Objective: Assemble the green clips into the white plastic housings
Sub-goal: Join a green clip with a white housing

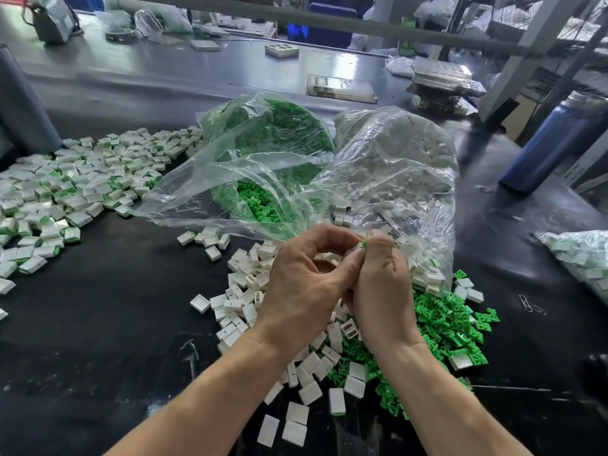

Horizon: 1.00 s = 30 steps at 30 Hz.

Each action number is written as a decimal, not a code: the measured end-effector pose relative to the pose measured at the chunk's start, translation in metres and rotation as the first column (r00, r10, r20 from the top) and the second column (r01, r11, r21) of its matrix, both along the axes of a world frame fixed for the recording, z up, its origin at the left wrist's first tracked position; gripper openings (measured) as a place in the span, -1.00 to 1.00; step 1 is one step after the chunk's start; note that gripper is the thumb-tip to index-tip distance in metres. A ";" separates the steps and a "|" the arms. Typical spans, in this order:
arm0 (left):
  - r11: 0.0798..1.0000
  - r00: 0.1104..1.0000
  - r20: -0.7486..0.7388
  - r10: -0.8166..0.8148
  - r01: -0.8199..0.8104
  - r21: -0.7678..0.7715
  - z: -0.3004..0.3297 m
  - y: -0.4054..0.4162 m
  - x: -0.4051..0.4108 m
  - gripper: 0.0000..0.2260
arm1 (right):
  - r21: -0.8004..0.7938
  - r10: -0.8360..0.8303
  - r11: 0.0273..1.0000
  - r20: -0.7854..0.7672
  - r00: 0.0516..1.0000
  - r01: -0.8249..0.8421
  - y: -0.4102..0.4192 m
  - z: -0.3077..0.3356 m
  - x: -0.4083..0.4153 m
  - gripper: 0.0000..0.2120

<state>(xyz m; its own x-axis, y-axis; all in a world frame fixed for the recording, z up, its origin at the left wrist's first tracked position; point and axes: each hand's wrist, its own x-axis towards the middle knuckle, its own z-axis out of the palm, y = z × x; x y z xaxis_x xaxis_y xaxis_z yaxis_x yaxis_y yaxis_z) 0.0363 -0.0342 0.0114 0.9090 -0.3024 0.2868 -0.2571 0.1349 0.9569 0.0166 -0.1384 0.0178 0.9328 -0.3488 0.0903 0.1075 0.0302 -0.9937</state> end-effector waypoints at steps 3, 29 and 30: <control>1.000 1.000 0.002 -0.002 0.002 -0.008 0.000 0.001 -0.001 -0.94 | -0.006 -0.014 1.000 -0.005 1.000 0.014 0.000 -0.001 0.001 -0.50; 0.999 0.999 -0.038 -0.010 0.009 -0.044 0.004 0.005 0.000 -0.91 | -0.010 0.066 0.998 0.015 0.998 -0.066 -0.001 0.005 -0.003 -0.41; 0.999 0.999 -0.038 -0.009 0.008 -0.036 0.004 0.006 0.001 -0.91 | -0.014 0.085 0.996 0.003 0.996 -0.085 -0.002 0.006 -0.004 -0.38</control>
<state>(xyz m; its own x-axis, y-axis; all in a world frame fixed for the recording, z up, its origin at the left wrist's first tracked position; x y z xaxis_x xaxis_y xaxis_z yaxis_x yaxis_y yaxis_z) 0.0372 -0.0280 0.0156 0.9169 -0.3003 0.2629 -0.2193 0.1713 0.9605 0.0131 -0.1402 0.0242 0.9587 -0.2672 0.0980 0.1087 0.0252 -0.9938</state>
